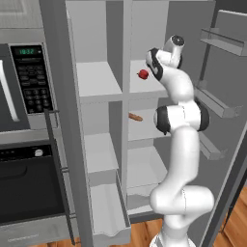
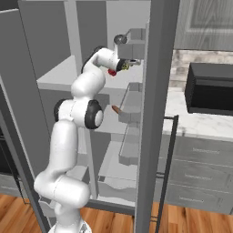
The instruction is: Take the bell pepper and broccoli from the fridge shelf and place them in the freezer drawer to begin freezing them.
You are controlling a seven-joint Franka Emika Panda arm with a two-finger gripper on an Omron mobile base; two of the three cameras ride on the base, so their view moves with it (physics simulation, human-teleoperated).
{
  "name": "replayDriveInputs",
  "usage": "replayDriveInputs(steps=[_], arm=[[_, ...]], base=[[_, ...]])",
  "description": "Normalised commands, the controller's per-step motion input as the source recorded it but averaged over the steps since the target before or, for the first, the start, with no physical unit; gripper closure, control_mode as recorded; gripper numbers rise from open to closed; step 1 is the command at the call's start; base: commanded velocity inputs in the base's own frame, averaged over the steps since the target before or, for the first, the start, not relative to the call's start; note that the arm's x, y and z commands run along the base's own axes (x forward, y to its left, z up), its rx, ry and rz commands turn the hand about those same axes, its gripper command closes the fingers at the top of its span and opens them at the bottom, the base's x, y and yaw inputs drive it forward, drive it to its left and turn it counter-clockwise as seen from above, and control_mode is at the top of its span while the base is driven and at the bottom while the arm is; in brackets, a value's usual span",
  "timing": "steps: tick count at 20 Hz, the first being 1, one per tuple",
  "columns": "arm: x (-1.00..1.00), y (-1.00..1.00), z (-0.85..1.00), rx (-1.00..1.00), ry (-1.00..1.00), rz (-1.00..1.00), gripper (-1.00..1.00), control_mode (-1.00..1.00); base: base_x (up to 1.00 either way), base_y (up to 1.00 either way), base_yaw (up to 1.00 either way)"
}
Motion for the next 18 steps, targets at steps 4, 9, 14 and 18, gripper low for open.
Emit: replayDriveInputs(steps=[4,9,14,18], arm=[[-0.45,0.16,-0.25,0.0,-0.19,-0.06,1.0,-1.0],[-0.89,0.0,0.05,0.0,-0.06,-0.15,1.0,-1.0],[-1.0,0.03,0.0,0.0,-0.07,-0.14,1.0,-1.0],[-1.0,0.1,0.02,0.0,-0.01,-0.14,1.0,-1.0]], base=[[0.0,0.0,0.0],[0.0,0.0,0.0],[0.0,0.0,0.0],[0.0,0.0,0.0]])
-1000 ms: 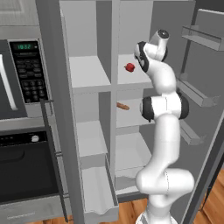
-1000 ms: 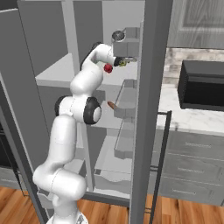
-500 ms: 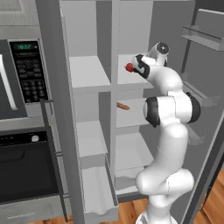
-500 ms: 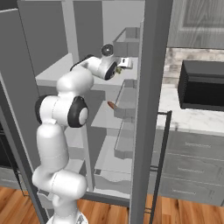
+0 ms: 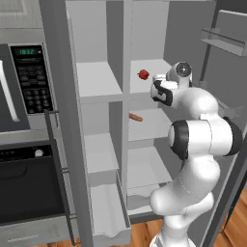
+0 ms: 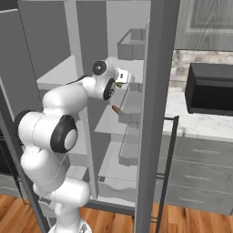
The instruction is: Take the bell pepper and broccoli from the fridge shelf and place them in the freezer drawer to begin freezing them.
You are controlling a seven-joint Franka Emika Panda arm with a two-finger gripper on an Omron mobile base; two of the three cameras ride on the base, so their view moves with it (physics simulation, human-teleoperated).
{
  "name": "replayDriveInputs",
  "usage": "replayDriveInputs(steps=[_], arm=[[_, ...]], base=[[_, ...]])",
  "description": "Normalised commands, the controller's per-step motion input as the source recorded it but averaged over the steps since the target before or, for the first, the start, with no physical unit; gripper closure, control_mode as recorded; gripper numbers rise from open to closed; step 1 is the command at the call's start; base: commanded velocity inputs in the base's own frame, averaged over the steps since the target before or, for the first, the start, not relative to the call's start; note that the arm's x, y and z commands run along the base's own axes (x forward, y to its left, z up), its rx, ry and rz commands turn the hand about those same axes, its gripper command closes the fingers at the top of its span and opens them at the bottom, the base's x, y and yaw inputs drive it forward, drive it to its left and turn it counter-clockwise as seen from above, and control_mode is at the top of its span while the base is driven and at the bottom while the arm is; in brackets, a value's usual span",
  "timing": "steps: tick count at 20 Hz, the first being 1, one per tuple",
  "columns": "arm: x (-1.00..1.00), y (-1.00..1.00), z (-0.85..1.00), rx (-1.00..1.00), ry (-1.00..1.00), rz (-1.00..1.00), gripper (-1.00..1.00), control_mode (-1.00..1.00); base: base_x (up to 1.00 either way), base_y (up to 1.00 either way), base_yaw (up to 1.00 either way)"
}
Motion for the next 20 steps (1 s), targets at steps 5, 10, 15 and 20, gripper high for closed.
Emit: replayDriveInputs(steps=[5,10,15,20], arm=[[-1.0,0.17,0.07,0.02,0.03,-0.1,1.0,-1.0],[-0.99,0.2,0.12,0.07,0.12,-0.05,1.0,-1.0],[-1.0,0.18,0.07,0.1,0.13,-0.04,1.0,-1.0],[-1.0,0.2,-0.01,0.12,0.07,-0.01,1.0,-1.0]], base=[[0.0,0.0,0.0],[0.0,0.0,0.0],[0.0,0.0,0.0],[0.0,0.0,0.0]])
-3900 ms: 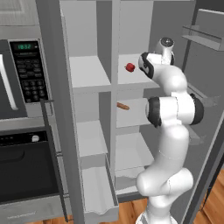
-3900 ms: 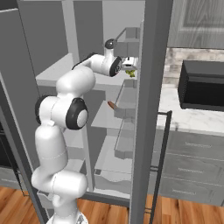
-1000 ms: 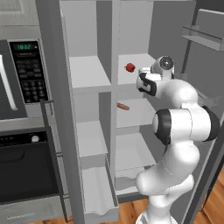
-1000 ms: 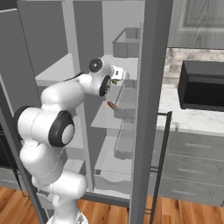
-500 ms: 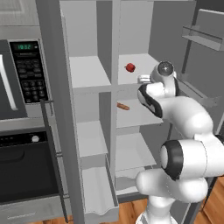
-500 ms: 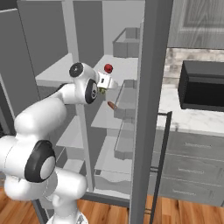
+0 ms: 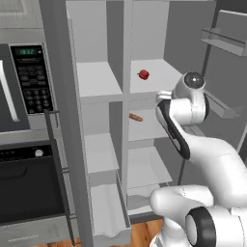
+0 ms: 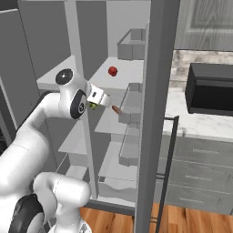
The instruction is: Take the bell pepper and broccoli from the fridge shelf and place them in the freezer drawer to begin freezing them.
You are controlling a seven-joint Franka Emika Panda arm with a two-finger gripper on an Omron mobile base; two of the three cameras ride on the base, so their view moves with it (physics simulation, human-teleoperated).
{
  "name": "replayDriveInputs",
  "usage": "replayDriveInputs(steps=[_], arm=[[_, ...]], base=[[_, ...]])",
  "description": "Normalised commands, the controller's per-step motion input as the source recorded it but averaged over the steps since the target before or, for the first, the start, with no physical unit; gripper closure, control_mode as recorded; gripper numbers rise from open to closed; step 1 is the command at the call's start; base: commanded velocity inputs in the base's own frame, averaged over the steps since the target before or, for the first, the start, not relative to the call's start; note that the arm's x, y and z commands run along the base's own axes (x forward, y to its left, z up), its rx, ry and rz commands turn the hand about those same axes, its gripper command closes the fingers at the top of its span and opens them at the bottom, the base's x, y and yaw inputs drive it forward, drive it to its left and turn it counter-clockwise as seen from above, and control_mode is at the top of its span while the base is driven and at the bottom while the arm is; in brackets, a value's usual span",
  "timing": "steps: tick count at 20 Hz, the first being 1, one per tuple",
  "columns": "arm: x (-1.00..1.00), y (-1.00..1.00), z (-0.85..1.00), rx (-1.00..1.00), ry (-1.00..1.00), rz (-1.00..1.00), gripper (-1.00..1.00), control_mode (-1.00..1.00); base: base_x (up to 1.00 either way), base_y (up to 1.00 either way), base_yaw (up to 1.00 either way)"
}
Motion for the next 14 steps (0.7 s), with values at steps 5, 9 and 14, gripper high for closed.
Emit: replayDriveInputs(steps=[5,9,14], arm=[[-0.82,0.35,-0.34,0.05,0.1,0.0,1.0,-1.0],[-0.18,0.24,-0.24,0.03,0.18,0.0,1.0,-1.0],[-0.06,0.11,-0.15,0.05,0.17,0.01,1.0,-1.0]], base=[[0.0,0.0,0.0],[0.0,0.0,0.0],[0.0,0.0,0.0]])
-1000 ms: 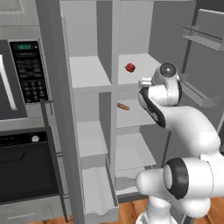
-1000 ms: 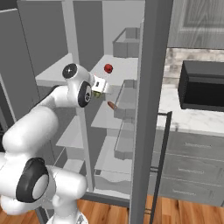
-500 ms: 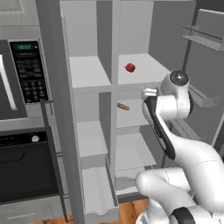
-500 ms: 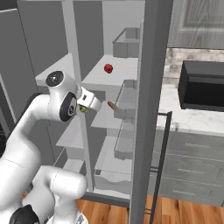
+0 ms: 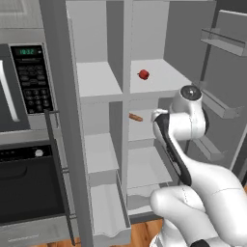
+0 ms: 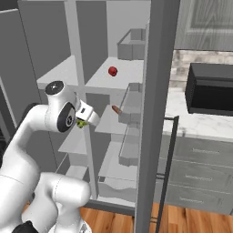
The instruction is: Take the bell pepper and broccoli from the fridge shelf and place them in the freezer drawer to begin freezing them.
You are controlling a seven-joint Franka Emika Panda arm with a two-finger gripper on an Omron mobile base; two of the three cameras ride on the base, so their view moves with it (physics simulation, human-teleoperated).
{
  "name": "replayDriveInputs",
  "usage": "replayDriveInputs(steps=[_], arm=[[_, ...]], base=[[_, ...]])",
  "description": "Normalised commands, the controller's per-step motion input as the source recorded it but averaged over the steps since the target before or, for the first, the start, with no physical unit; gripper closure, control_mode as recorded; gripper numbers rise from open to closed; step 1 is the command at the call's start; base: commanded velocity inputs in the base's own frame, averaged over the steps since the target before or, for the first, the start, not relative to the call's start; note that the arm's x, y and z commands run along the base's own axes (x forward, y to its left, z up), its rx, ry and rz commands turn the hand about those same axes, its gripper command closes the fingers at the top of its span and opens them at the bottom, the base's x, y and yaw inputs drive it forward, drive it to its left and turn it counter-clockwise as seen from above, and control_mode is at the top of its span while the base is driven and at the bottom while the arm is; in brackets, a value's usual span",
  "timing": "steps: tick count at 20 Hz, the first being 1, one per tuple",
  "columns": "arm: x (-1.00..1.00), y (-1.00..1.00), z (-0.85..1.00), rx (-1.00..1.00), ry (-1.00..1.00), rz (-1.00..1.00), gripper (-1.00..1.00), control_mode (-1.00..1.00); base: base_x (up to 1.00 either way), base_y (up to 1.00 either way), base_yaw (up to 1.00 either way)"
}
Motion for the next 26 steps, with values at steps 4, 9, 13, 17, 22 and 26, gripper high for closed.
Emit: replayDriveInputs(steps=[4,9,13,17,22,26], arm=[[-0.29,0.2,-0.11,0.0,0.04,0.02,1.0,1.0],[0.0,0.0,0.0,0.0,0.0,0.0,1.0,1.0],[0.0,0.0,0.0,0.0,0.0,0.0,1.0,1.0],[0.0,0.0,0.0,0.0,0.0,0.0,1.0,1.0],[0.47,0.02,-0.47,0.0,0.09,0.2,1.0,-1.0],[0.75,0.11,-0.75,0.0,0.05,0.31,1.0,-1.0]], base=[[-0.4,0.21,0.04],[-0.98,0.21,0.14],[-0.93,0.0,0.2],[-0.2,0.0,0.25],[0.04,0.0,0.05],[0.0,0.0,0.0]])
